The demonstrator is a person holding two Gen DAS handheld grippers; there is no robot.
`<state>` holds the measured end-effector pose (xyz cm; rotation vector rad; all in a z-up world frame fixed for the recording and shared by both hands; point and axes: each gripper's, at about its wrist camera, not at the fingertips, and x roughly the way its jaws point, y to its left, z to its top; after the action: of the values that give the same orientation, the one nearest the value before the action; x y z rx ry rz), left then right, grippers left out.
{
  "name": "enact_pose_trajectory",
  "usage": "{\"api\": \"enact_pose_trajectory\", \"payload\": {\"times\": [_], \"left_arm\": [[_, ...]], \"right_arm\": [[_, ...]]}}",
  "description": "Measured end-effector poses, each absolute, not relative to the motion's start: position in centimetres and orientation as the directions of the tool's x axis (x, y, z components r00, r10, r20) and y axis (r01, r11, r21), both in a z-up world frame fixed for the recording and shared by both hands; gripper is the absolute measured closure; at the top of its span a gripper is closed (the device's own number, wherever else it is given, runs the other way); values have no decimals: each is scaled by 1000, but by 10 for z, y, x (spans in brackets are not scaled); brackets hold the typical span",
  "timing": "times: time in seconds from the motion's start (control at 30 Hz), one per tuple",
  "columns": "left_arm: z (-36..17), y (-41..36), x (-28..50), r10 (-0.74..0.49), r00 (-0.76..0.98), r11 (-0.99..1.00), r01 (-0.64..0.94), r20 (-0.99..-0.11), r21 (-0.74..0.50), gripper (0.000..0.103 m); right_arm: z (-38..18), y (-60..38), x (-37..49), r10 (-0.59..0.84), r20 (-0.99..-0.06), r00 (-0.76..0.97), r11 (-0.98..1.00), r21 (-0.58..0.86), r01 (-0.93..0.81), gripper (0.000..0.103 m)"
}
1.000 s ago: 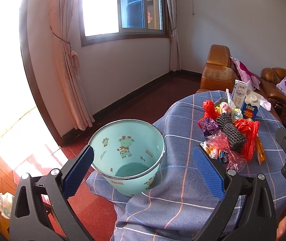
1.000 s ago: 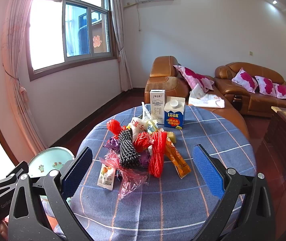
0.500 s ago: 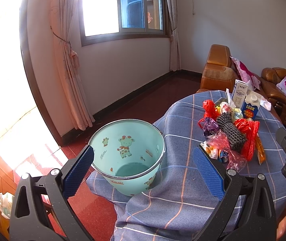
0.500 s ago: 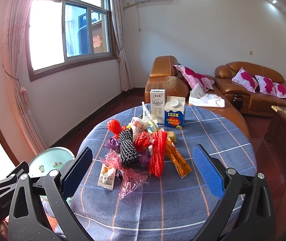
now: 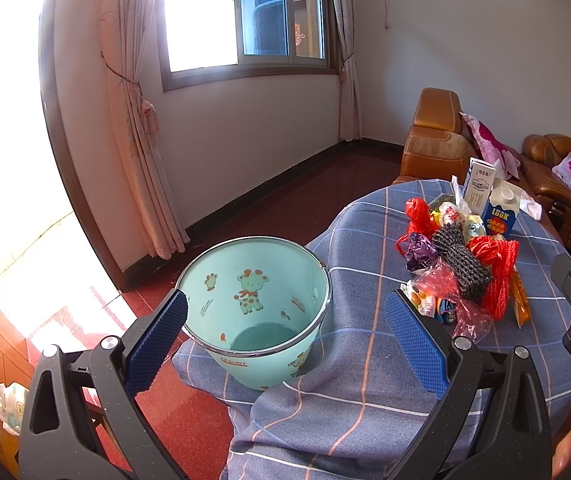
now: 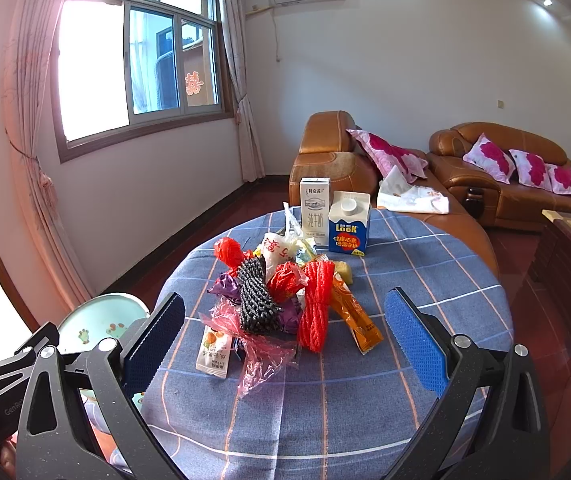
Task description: Collect trash
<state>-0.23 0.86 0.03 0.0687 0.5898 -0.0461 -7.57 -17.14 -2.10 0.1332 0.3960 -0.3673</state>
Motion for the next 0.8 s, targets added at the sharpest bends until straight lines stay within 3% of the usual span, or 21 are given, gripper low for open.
{"api": "enact_pose_trajectory", "payload": {"times": [0.57,0.8], "left_arm": [[-28,-1,12,-26,792,994,83,-610,65,6],[-50,-9,29,-38,752,993,101,-658,58,6]], "right_arm": [[-39,-186,-66,-337,-429,838,919,43,392,5],[-61,-216,-58,-348,-484,803,902,62,428,5]]}}
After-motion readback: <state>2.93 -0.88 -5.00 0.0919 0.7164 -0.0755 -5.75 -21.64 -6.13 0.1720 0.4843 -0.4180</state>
